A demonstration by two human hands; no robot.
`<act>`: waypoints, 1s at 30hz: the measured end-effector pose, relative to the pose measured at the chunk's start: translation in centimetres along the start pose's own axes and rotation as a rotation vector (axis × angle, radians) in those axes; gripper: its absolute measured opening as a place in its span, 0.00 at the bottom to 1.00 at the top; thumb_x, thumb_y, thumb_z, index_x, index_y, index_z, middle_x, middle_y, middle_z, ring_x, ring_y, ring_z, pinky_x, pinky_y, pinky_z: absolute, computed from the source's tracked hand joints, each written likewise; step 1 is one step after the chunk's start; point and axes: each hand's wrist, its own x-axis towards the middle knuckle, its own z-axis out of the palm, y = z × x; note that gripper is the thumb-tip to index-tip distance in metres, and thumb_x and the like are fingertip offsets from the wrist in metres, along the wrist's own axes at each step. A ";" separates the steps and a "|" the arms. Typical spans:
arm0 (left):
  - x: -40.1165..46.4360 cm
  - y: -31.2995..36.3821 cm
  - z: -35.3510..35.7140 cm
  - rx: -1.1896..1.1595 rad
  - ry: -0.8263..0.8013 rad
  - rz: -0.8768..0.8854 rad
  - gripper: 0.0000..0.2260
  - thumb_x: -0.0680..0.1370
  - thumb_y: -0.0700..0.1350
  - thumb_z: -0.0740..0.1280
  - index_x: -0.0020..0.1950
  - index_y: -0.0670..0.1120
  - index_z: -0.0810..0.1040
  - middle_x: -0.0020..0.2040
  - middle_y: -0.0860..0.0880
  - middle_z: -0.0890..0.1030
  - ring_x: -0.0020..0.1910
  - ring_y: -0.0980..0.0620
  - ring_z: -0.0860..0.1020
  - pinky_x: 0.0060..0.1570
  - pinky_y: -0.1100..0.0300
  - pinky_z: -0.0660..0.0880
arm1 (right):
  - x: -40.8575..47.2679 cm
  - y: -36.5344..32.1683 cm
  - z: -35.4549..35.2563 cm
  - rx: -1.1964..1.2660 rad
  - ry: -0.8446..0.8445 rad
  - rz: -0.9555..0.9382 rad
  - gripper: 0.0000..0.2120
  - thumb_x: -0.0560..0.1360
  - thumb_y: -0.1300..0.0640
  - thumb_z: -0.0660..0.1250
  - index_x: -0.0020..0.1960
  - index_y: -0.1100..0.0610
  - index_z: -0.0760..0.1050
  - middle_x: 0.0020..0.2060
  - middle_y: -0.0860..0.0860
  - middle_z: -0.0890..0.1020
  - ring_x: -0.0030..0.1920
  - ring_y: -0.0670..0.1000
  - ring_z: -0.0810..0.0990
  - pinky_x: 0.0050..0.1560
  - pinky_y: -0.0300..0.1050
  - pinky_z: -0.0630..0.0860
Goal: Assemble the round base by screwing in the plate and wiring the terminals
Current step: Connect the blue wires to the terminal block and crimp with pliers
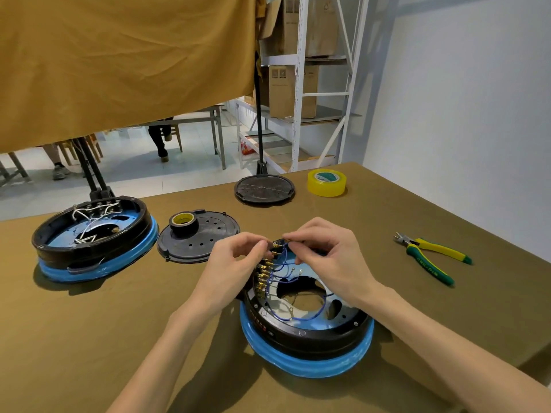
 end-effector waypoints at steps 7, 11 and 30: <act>0.1 0.1 0.3 -0.019 -0.095 -0.078 0.10 0.85 0.50 0.64 0.57 0.51 0.84 0.46 0.57 0.87 0.49 0.61 0.83 0.49 0.70 0.76 | -0.6 -0.5 -0.8 -0.179 -0.077 -0.224 0.09 0.76 0.67 0.74 0.54 0.58 0.87 0.46 0.50 0.85 0.46 0.49 0.84 0.46 0.42 0.80; 0.1 -0.1 1.0 -0.166 0.001 -0.144 0.07 0.82 0.47 0.68 0.57 0.49 0.84 0.47 0.56 0.88 0.49 0.61 0.85 0.46 0.71 0.78 | -1.1 -0.3 -0.9 -0.252 -0.219 -0.197 0.08 0.76 0.65 0.75 0.54 0.56 0.88 0.47 0.48 0.85 0.47 0.46 0.83 0.48 0.43 0.80; -0.3 1.0 0.7 -0.255 0.039 -0.105 0.03 0.78 0.47 0.74 0.50 0.53 0.88 0.45 0.53 0.88 0.47 0.57 0.86 0.45 0.68 0.79 | 3.5 -1.2 -1.0 -0.002 -0.407 0.483 0.07 0.79 0.62 0.72 0.55 0.63 0.84 0.40 0.53 0.86 0.37 0.48 0.82 0.40 0.37 0.79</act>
